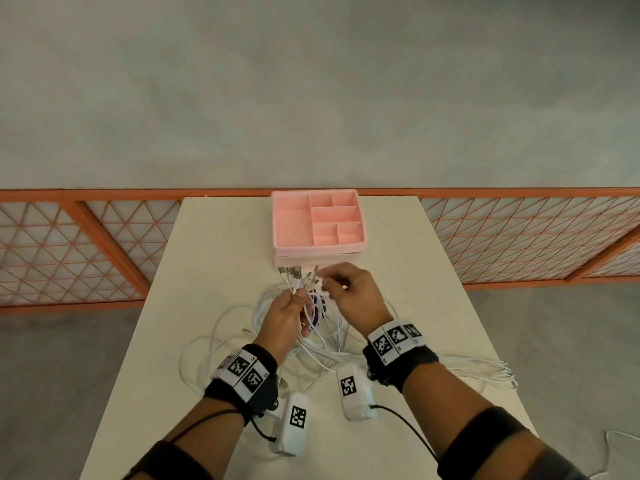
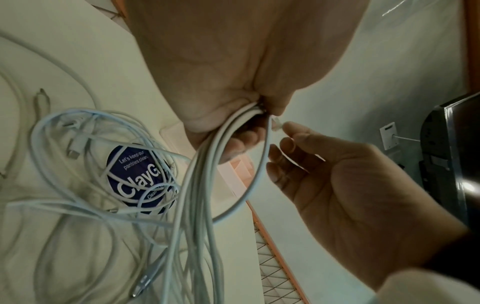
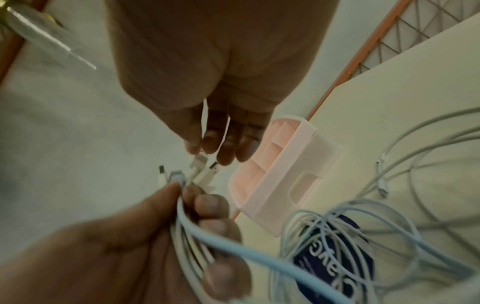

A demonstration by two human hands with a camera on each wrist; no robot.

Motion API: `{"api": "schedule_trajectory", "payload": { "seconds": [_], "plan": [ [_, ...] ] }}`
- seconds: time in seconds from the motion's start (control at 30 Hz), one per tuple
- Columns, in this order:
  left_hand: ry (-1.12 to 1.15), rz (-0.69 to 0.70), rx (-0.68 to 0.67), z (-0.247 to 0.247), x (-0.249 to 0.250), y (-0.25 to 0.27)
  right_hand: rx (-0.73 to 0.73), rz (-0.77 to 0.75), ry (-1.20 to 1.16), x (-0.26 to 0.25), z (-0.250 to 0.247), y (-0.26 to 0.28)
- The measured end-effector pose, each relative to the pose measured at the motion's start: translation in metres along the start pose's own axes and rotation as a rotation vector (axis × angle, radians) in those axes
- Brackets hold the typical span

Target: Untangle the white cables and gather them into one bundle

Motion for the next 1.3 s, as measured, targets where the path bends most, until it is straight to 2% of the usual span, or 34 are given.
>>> {"api": "schedule_trajectory", "payload": {
  "seconds": [0.07, 0.17, 0.3, 0.4, 0.5, 0.6, 0.7, 0.8, 1.0, 1.1, 1.3],
  "plan": [
    [0.028, 0.014, -0.074, 0.003, 0.002, 0.002, -0.008, -0.005, -0.010, -0.004, -0.004, -0.006],
    [0.052, 0.007, -0.163, 0.008, 0.006, 0.004, -0.139, 0.043, -0.034, -0.018, 0.001, -0.006],
    [0.045, 0.030, -0.199, 0.009, 0.010, 0.003, -0.228, 0.077, -0.119, -0.029, 0.009, 0.001],
    [0.042, 0.020, -0.203, 0.001, 0.008, 0.003, -0.244, 0.043, -0.074, -0.027, 0.010, 0.002],
    [0.075, -0.049, -0.244, 0.001, 0.006, 0.005, -0.230, 0.007, -0.034, -0.032, 0.009, 0.004],
    [0.030, -0.057, -0.265, 0.004, 0.005, 0.004, -0.228, -0.055, 0.083, -0.035, 0.015, 0.003],
    [0.010, -0.069, -0.269, 0.004, 0.008, 0.003, -0.263, -0.053, 0.191, -0.037, 0.017, 0.000],
    [-0.016, -0.073, -0.292, 0.004, 0.011, 0.004, -0.232, -0.071, 0.189, -0.036, 0.012, -0.001],
    [-0.038, -0.008, -0.284, 0.009, 0.002, -0.001, -0.050, -0.033, 0.147, -0.023, 0.010, -0.006],
    [-0.139, 0.026, -0.318, 0.011, 0.002, -0.002, -0.044, -0.034, 0.120, -0.020, 0.009, -0.004],
    [-0.106, -0.006, -0.267, 0.010, 0.003, -0.004, -0.045, 0.003, 0.057, -0.020, 0.006, -0.002]
  ]
}}
Point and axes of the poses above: each hand's wrist, its own y-axis away from the middle knuckle, its own z-axis out of the palm, x = y × z, the point moved 1 cm from there along -y, towards the middle knuckle, and after that the axes turned 7 degrees about -x, right-handed, at the moved point
